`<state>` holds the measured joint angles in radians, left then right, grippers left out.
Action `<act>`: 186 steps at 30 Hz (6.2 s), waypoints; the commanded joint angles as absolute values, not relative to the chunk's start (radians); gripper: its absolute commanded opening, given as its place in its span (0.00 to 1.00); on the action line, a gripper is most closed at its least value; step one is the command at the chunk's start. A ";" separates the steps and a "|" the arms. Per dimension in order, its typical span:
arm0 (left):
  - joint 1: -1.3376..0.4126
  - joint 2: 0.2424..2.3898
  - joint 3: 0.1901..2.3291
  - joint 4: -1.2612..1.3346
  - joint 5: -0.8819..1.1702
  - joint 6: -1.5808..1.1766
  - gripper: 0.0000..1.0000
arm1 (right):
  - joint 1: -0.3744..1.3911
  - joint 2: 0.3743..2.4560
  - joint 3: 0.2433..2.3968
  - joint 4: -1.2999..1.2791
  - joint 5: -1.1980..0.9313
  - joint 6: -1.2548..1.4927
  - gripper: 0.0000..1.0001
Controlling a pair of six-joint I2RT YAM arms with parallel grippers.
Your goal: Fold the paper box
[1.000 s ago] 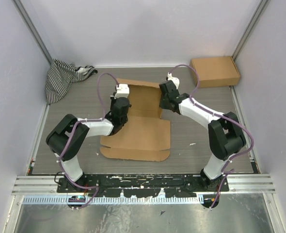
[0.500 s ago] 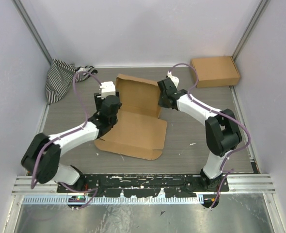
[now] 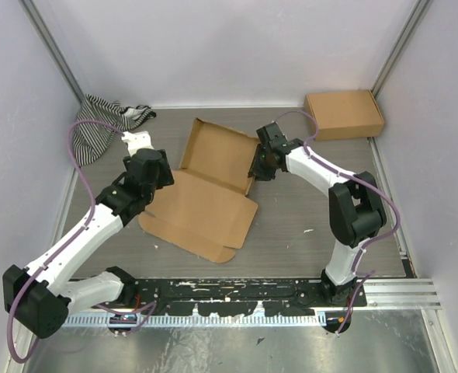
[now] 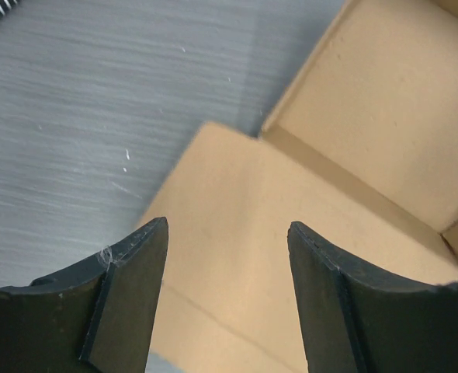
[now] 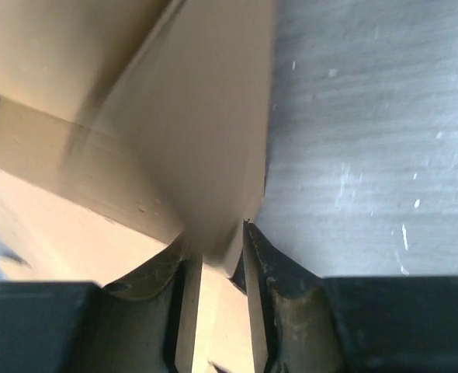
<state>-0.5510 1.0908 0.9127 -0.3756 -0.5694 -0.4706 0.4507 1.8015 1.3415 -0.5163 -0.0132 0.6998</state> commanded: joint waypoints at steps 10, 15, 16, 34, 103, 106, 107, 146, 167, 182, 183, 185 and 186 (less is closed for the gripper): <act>-0.540 0.965 0.940 -0.575 -0.428 -0.511 0.70 | 0.464 1.547 1.482 -0.646 -0.004 0.460 0.54; -0.539 0.958 0.919 -0.578 -0.445 -0.505 0.70 | 0.459 1.783 1.729 -0.612 0.034 0.215 0.54; -0.538 0.956 0.915 -0.578 -0.445 -0.502 0.70 | 0.459 1.842 1.783 -0.615 0.058 0.168 0.54; -0.536 1.021 0.859 -0.504 -0.394 -0.494 0.69 | 0.357 2.231 2.055 -0.408 -0.031 -0.103 0.57; -0.535 0.786 0.805 -0.638 -0.319 -0.606 0.67 | 0.844 1.501 1.409 -0.692 0.209 0.378 0.79; -0.537 0.771 0.780 -0.650 -0.320 -0.621 0.68 | 0.732 1.588 1.457 -0.662 0.145 0.290 0.78; -0.535 0.768 0.773 -0.655 -0.321 -0.626 0.68 | 0.696 1.622 1.459 -0.634 0.098 0.268 0.77; -0.491 1.256 0.899 -0.692 -0.448 -0.546 0.71 | 0.770 1.910 1.330 -0.679 0.462 0.565 0.01; -0.457 1.226 0.923 -0.533 -0.212 -0.489 0.98 | 0.694 1.716 1.323 -0.673 0.435 0.561 0.61; -0.149 1.201 0.918 -0.264 0.213 -0.678 0.04 | 0.558 1.571 1.380 -0.518 0.197 0.436 0.06; -0.148 1.233 0.957 -0.361 0.165 -0.651 0.15 | 0.532 1.612 1.404 -0.534 0.148 0.431 0.18; -0.143 1.318 1.037 -0.460 0.088 -0.597 0.50 | 0.483 1.655 1.427 -0.533 0.055 0.428 0.35; -0.134 1.356 1.061 -0.475 0.082 -0.587 0.63 | 0.454 1.670 1.433 -0.526 0.014 0.428 0.41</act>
